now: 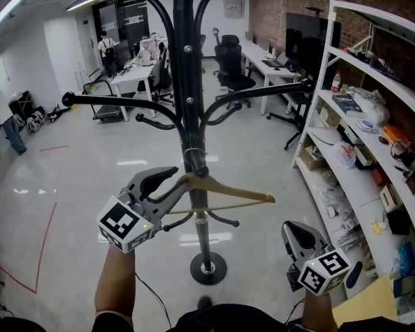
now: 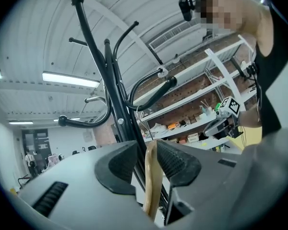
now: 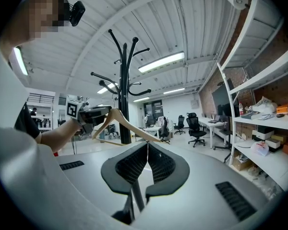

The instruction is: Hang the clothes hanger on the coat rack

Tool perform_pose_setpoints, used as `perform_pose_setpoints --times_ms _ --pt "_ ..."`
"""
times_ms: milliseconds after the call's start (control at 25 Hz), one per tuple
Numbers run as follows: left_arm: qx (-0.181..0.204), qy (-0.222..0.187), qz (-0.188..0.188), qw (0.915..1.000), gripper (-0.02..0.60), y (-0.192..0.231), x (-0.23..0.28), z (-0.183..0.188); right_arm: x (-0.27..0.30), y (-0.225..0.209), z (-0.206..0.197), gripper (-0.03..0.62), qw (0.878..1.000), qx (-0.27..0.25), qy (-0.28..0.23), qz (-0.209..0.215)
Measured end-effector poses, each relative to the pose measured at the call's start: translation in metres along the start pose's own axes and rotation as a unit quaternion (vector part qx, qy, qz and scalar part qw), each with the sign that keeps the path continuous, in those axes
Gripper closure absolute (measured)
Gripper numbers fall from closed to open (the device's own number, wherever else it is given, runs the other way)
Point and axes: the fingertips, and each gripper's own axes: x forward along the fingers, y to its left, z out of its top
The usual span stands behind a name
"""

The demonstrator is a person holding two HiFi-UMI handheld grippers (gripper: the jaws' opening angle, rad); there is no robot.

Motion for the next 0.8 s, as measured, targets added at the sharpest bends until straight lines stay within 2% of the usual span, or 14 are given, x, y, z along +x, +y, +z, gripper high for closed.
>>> perform_pose_setpoints --times_ms 280,440,640,800 --pt "-0.020 -0.010 0.041 0.9989 0.454 -0.004 -0.024 0.008 -0.009 0.005 0.005 0.586 1.000 -0.002 -0.009 0.019" --pt "-0.072 -0.039 0.076 0.9937 0.471 -0.028 -0.047 0.008 -0.023 0.006 0.004 0.586 0.999 -0.001 -0.011 0.032" --pt "-0.118 -0.042 0.118 0.9851 0.496 -0.065 -0.076 0.000 -0.030 0.015 0.003 0.586 0.998 -0.006 -0.013 0.063" --pt "-0.182 -0.050 0.138 0.9722 0.571 -0.110 -0.095 -0.011 -0.046 0.026 -0.001 0.586 0.996 -0.003 -0.019 0.089"
